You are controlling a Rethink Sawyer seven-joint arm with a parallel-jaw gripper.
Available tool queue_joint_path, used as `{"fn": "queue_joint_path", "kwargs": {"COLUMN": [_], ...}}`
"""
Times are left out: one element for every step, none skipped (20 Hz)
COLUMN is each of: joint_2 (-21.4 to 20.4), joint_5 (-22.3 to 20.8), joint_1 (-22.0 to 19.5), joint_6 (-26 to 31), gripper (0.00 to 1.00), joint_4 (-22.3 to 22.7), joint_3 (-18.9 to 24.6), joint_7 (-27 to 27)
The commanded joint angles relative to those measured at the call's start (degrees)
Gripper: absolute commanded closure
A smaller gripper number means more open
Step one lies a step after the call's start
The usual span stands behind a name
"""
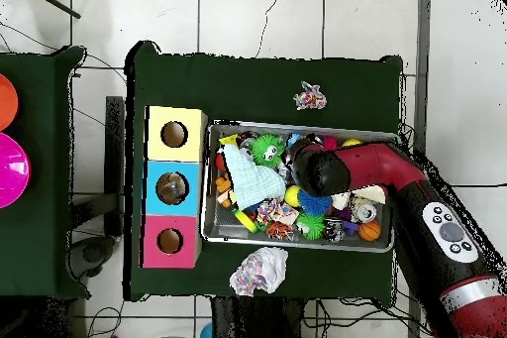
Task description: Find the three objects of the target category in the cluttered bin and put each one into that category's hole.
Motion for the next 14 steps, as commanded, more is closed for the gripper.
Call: {"fn": "queue_joint_path", "kwargs": {"joint_2": [3.7,3.81,3.92,4.03,4.11,4.18,4.27,4.3,4.3,4.3,4.31,4.31,4.31,4.26], "joint_5": [-2.46,-2.51,-2.56,-2.61,-2.66,-2.74,-2.74,-2.79,-2.7,-2.61,-2.48,-2.46,-2.44,-2.34], "joint_1": [-0.36,-0.4,-0.43,-0.47,-0.42,-0.41,-0.38,-0.35,-0.31,-0.27,-0.28,-0.26,-0.25,-0.26], "joint_6": [2.19,2.24,2.28,2.32,2.35,2.26,2.2,2.11,2.13,2.14,2.2,2.17,2.13,2.16], "gripper": [0.0,0.0,0.0,0.0,0.0,0.0,0.0,0.0,0.0,0.0,0.0,0.0,0.0,0.0], "joint_4": [-4.93,-5.1,-5.26,-5.42,-5.6,-5.69,-5.78,-5.79,-5.76,-5.73,-5.69,-5.66,-5.62,-5.59], "joint_3": [1.06,1.09,1.12,1.16,1.15,1.11,1.09,1.06,1.02,0.98,1.01,1.03,1.05,1.04], "joint_7": [-12.03,-12.22,-12.41,-12.6,-12.68,-12.65,-12.57,-12.49,-12.28,-12.08,-12.02,-11.98,-11.93,-11.82]}}
